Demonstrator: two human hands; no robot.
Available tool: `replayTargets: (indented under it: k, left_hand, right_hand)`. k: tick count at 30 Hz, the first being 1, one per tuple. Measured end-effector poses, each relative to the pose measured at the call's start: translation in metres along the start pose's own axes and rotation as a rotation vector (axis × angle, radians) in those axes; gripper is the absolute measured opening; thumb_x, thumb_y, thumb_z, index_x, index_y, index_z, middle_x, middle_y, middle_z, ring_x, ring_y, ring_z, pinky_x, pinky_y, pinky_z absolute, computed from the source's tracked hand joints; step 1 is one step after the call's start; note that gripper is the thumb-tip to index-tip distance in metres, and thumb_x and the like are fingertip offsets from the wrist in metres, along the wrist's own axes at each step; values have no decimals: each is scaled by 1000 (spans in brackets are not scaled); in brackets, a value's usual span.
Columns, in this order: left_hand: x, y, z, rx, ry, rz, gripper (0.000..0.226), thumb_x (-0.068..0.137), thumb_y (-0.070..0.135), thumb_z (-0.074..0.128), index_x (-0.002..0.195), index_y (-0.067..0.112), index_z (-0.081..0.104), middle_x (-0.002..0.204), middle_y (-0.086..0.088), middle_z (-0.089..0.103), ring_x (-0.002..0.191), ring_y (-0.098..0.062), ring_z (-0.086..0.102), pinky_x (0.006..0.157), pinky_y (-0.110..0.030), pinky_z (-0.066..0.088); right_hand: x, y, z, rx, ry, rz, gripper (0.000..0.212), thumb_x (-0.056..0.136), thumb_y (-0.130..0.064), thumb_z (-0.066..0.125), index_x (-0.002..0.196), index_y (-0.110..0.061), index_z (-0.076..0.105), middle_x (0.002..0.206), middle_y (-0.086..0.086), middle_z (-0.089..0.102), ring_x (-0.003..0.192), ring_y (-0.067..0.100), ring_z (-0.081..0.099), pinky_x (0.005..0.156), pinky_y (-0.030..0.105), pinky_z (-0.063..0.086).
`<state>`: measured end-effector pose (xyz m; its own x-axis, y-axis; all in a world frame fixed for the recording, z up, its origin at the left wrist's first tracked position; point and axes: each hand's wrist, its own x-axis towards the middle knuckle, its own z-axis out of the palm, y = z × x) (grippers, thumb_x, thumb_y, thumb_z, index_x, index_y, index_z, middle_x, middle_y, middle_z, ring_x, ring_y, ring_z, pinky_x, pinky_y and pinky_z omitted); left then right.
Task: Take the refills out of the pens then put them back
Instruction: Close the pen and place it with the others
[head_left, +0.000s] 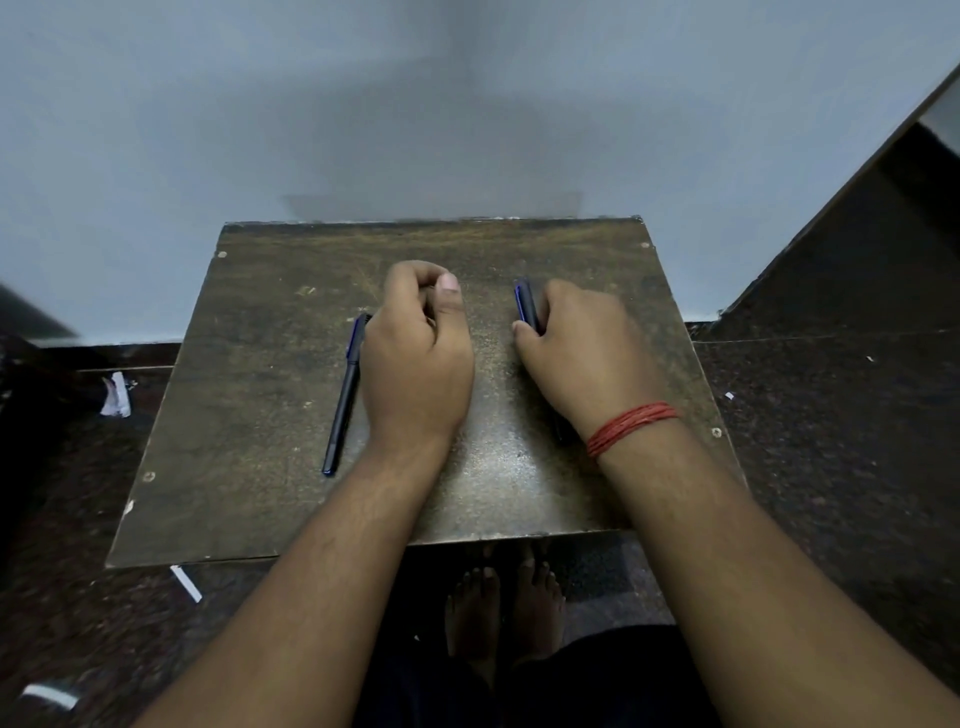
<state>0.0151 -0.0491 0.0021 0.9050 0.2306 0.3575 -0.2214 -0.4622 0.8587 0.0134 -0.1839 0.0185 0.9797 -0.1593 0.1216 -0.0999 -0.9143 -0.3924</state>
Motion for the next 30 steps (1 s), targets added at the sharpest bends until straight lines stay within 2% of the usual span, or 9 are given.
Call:
replayTargets:
  k: [5, 8, 11, 16, 20, 26, 30]
  left_hand:
    - [0, 1, -1, -18, -7, -11, 17, 102, 31, 46, 101, 18, 57, 71, 7, 63, 69, -16, 64, 65, -46, 52]
    - [0, 3, -2, -18, -13, -11, 15, 103, 30, 46, 101, 18, 57, 71, 8, 62, 68, -15, 63, 65, -45, 52]
    - [0, 4, -2, -14, -6, -10, 14, 103, 28, 47, 101, 18, 57, 71, 9, 62, 68, -13, 62, 65, -44, 52]
    - [0, 3, -2, -2, -4, 7, 14, 102, 27, 48, 100, 17, 57, 70, 10, 61, 67, -12, 62, 64, -44, 51]
    - [0, 2, -2, 8, -10, 9, 14, 103, 28, 48, 102, 17, 57, 71, 10, 62, 68, -12, 62, 64, -43, 52]
    - [0, 0, -1, 15, -8, 16, 14, 102, 28, 48, 102, 17, 57, 72, 8, 63, 68, -12, 63, 64, -42, 53]
    - [7, -4, -9, 25, 36, 5, 11, 100, 27, 50, 100, 19, 57, 73, 9, 62, 69, -11, 63, 63, -35, 52]
  right_hand:
    - [-1, -5, 0, -188, -3, -11, 22, 94, -41, 54, 90, -19, 57, 86, 5, 64, 87, 30, 64, 63, 31, 36]
    - [-1, -5, 2, -209, -18, -12, 21, 94, -41, 53, 86, -22, 51, 79, 1, 55, 88, 29, 63, 63, 31, 33]
    - [0, -3, 2, -219, -14, -5, 22, 94, -42, 54, 85, -23, 48, 81, 1, 57, 85, 27, 60, 62, 31, 33]
    - [1, -2, 0, -227, -22, 13, 20, 95, -41, 55, 86, -24, 49, 77, -3, 49, 73, 22, 45, 62, 30, 32]
    - [2, 1, 0, -217, -27, 25, 20, 95, -36, 55, 83, -22, 49, 73, -4, 47, 72, 22, 45, 59, 31, 31]
    - [2, 1, -7, -127, -55, 38, 33, 94, -51, 56, 79, -22, 50, 77, -4, 59, 75, 22, 56, 62, 31, 38]
    - [0, -2, -16, -56, -25, 37, 33, 97, -48, 54, 79, -21, 52, 71, -6, 55, 70, 20, 52, 60, 30, 36]
